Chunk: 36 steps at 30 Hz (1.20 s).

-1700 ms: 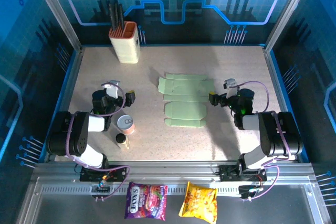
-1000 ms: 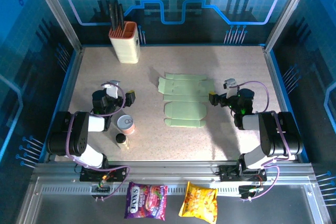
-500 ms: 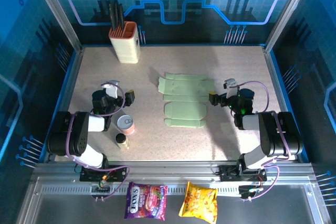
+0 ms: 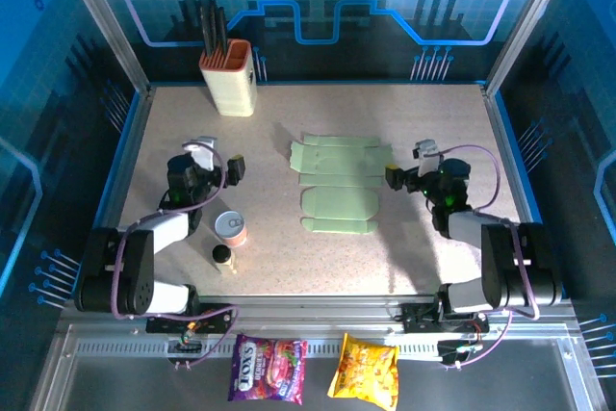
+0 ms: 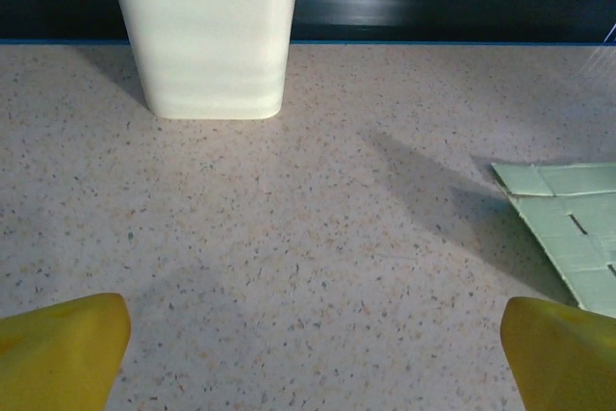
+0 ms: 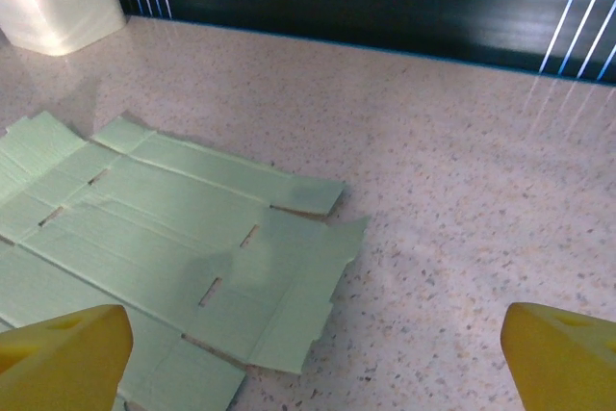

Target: Fold the paper box

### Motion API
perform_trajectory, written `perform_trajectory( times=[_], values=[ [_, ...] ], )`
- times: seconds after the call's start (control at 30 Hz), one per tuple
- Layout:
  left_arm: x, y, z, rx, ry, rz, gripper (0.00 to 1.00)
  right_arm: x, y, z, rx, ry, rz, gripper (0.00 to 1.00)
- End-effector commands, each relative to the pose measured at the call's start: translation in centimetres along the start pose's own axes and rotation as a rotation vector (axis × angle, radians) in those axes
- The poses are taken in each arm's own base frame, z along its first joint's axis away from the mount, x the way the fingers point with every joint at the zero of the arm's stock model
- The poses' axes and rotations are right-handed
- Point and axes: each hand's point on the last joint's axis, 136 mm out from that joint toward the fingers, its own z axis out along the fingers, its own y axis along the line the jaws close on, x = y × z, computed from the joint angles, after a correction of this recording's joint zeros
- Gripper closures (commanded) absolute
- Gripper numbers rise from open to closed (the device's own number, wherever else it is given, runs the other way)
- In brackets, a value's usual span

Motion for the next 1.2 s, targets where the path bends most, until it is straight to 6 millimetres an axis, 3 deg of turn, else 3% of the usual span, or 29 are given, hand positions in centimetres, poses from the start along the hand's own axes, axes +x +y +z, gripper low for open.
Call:
perform_trajectory(
  times=[0.0, 0.2, 0.4, 0.6, 0.87, 1.0, 1.17],
  values=[
    [-0.4, 0.2, -0.1, -0.052, 0.08, -0.039, 0.0, -1.3, -0.5, -0.3, 0.038, 0.03, 0.001, 0.0],
    [-1.9, -1.6, 0.7, -0.026, 0.174, -0.196, 0.03, -3.7, -0.3, 0.1, 0.041, 0.128, 0.136, 0.04],
    [-0.8, -6.0, 3.2, 0.12, 0.353, -0.355, 0.1, -4.6, 2.5, 1.8, -0.056, 0.238, 0.292, 0.1],
    [1.4, -9.9, 5.7, 0.222, 0.51, -0.437, 0.21, -3.8, 5.7, 4.2, -0.147, 0.356, 0.427, 0.21],
    [2.7, -13.9, 8.3, 0.332, 0.613, -0.457, 0.33, -2.0, 9.9, 7.0, -0.298, 0.498, 0.514, 0.29],
    [4.0, -15.5, 9.5, 0.363, 0.677, -0.446, 0.39, -1.5, 11.5, 8.1, -0.365, 0.539, 0.525, 0.33],
    [5.4, -15.6, 10.8, 0.335, 0.722, -0.419, 0.47, -1.1, 13.3, 8.9, -0.403, 0.584, 0.51, 0.34]
  ],
)
